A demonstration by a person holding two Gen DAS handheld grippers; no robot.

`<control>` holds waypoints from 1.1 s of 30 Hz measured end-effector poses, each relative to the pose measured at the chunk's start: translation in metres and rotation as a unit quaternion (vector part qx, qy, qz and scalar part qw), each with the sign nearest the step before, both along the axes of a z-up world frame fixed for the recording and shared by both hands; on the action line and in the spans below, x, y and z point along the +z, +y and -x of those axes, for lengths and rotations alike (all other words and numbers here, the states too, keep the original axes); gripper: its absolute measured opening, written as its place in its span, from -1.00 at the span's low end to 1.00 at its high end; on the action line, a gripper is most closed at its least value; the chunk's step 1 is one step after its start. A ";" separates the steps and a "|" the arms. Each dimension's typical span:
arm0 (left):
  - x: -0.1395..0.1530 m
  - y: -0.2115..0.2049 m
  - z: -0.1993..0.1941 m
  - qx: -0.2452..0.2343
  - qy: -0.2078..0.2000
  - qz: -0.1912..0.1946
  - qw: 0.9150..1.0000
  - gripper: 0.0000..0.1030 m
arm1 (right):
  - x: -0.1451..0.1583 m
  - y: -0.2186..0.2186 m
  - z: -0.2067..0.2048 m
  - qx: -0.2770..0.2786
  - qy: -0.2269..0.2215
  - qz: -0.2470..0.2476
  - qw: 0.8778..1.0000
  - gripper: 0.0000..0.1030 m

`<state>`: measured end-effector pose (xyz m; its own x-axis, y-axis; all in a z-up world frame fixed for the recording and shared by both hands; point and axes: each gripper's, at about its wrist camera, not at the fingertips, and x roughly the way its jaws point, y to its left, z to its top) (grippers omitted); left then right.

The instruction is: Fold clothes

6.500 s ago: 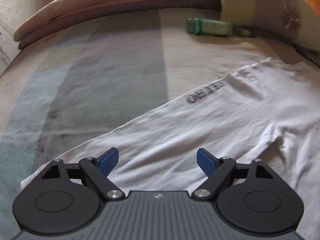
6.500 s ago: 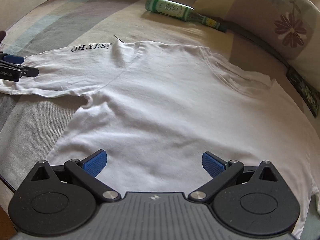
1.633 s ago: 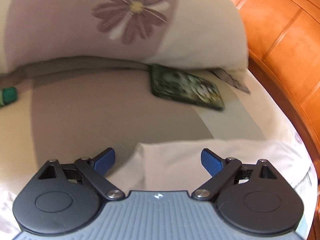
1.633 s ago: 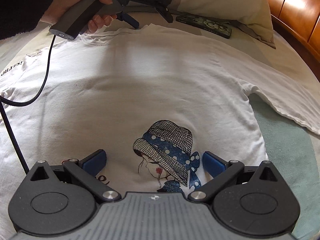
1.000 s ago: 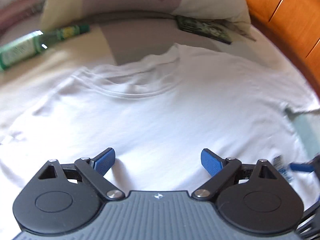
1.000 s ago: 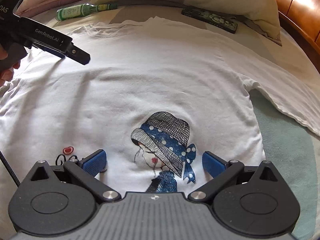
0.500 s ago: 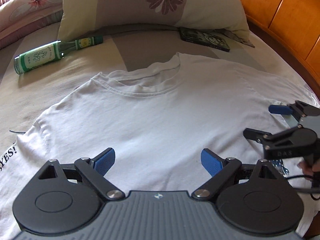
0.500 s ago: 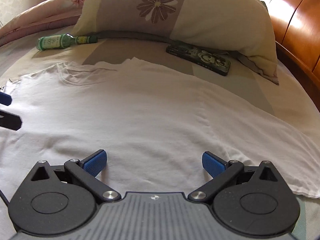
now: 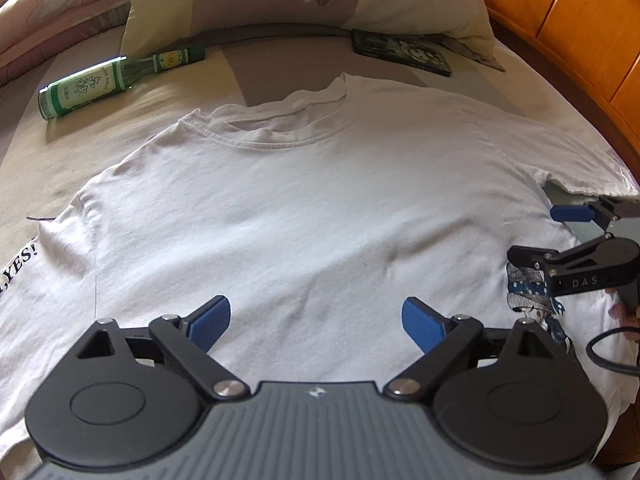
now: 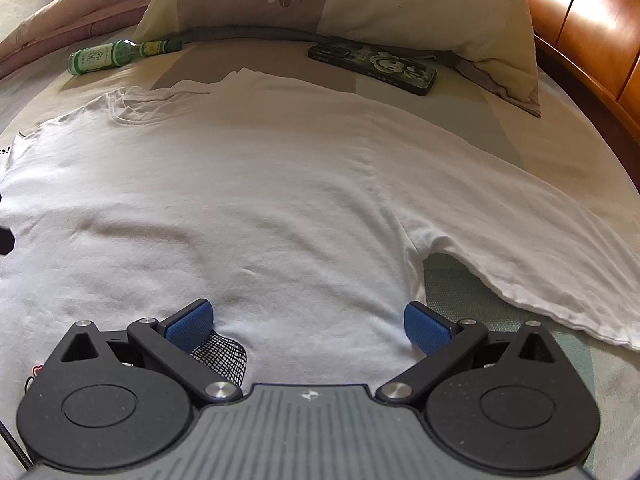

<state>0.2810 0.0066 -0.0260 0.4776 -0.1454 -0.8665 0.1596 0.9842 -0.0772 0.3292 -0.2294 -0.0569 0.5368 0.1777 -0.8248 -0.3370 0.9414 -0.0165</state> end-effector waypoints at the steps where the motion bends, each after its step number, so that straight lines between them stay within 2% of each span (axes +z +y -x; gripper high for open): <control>1: 0.000 -0.005 0.004 -0.007 0.000 -0.004 1.000 0.80 | 0.000 0.000 0.000 -0.001 -0.001 0.000 1.000 1.00; 7: -0.016 -0.031 0.030 -0.055 0.003 -0.052 0.997 0.80 | -0.001 0.000 0.004 -0.001 -0.013 0.000 1.000 1.00; 12: -0.029 -0.037 0.048 -0.060 0.020 -0.045 0.997 0.81 | -0.001 0.000 0.004 0.000 -0.015 0.001 1.000 1.00; 26: -0.026 -0.053 0.077 -0.104 0.013 -0.063 0.993 0.81 | -0.002 0.000 0.008 0.000 -0.029 0.000 1.000 1.00; 30: -0.029 -0.045 0.086 -0.076 0.016 -0.047 0.996 0.82 | -0.002 -0.001 0.008 0.006 -0.033 -0.001 0.999 1.00; 33: -0.029 -0.036 0.103 -0.068 0.024 -0.055 0.996 0.86 | -0.002 -0.001 0.007 0.012 -0.032 -0.001 0.999 1.00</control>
